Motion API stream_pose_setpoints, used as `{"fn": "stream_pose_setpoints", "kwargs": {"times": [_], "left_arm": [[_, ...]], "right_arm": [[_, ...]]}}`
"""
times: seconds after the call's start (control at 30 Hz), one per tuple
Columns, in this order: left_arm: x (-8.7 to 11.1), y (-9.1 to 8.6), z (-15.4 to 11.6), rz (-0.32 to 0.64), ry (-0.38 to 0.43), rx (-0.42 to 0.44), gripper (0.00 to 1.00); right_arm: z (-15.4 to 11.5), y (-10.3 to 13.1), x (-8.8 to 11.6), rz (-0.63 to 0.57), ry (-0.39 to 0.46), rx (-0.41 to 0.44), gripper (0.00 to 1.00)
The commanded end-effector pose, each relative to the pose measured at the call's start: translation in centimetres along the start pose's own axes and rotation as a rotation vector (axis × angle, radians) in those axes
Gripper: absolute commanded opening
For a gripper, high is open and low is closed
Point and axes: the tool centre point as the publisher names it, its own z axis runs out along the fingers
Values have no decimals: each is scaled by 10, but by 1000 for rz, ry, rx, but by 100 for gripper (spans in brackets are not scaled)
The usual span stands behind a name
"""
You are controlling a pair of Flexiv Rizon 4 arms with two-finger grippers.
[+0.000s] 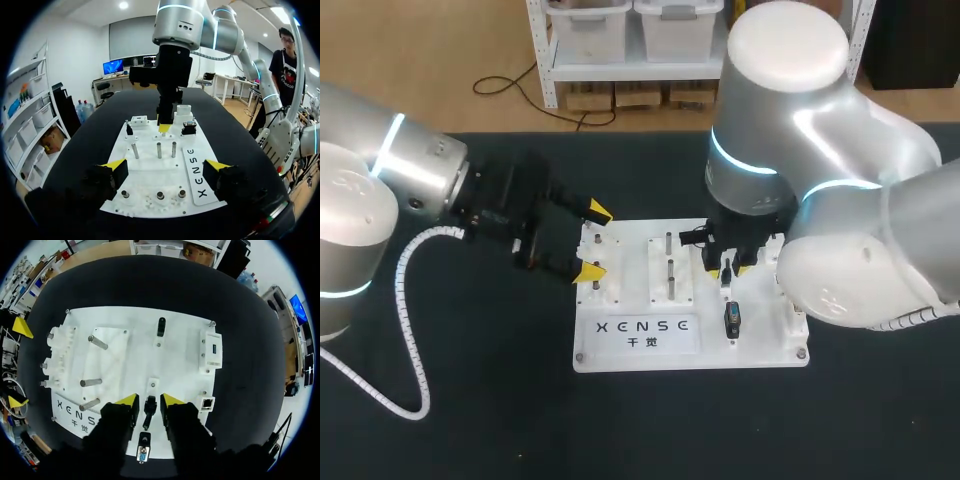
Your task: Insert the Ethernet cable into its matching sockets.
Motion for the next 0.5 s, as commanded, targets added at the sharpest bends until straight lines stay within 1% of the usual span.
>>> {"fn": "stream_pose_setpoints", "kwargs": {"times": [0.03, 0.2, 0.37, 0.5], "left_arm": [[1, -1, 0, 2, -4, -4, 100], [1, -1, 0, 2, -4, -4, 100], [1, -1, 0, 2, -4, -4, 100], [1, -1, 0, 2, -4, -4, 100]], "right_arm": [[2, 0, -1, 4, 5, 1, 0], [-1, -1, 1, 7, 8, 0, 0], [-18, -6, 0, 18, -12, -8, 0], [-31, -15, 0, 37, -25, -5, 0]]}}
